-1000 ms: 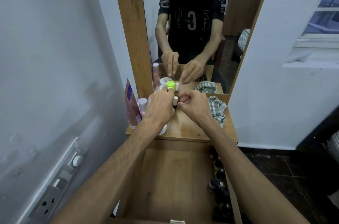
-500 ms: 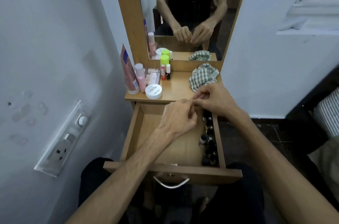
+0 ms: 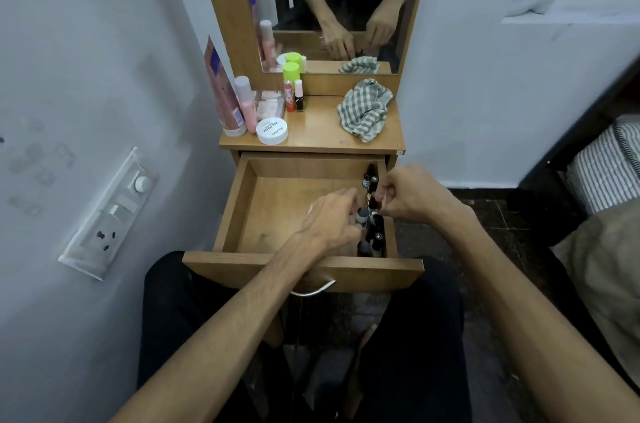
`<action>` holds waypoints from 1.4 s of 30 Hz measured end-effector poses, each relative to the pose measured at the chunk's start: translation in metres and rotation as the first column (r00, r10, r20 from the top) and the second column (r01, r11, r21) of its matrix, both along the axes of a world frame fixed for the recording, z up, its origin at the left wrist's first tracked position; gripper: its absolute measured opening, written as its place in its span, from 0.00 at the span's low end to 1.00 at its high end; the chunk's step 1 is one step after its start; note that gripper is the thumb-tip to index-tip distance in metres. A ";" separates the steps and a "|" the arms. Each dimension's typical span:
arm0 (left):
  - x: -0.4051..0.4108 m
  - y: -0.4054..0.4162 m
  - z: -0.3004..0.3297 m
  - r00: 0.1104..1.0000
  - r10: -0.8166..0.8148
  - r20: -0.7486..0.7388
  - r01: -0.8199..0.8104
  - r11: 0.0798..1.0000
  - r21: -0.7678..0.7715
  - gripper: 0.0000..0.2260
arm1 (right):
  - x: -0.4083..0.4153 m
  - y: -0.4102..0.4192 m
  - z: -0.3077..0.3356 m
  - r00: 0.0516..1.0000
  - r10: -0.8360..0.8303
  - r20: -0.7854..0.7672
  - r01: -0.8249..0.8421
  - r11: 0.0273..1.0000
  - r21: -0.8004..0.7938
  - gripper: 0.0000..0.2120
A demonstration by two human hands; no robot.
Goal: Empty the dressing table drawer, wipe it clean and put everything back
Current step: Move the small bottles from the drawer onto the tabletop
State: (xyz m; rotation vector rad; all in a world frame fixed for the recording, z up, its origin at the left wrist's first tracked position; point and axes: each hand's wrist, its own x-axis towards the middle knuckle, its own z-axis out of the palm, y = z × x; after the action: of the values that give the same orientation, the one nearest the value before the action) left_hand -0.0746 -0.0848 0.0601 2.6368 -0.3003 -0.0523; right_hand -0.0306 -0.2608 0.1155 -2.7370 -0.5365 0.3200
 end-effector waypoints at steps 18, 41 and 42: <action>0.002 0.018 0.002 0.994 0.083 0.068 -0.083 0.997 0.002 0.06 | -0.004 0.014 -0.025 0.966 -0.169 0.197 0.163 0.986 0.046 0.06; 0.103 0.103 0.122 0.903 0.198 0.381 -0.218 0.976 0.011 0.08 | 0.048 0.076 0.057 0.960 -0.165 0.228 0.064 0.917 0.393 0.03; 0.110 0.103 0.123 0.896 0.203 0.396 -0.237 0.971 0.038 0.07 | 0.058 0.081 0.064 0.952 -0.177 0.248 0.063 0.911 0.408 0.03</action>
State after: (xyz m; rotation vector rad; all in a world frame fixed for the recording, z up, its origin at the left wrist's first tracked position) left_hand 0.0356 0.0184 0.1827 2.7331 -0.1266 0.5537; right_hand 0.0271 -0.1794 0.1797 -2.4096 -0.4401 -0.1971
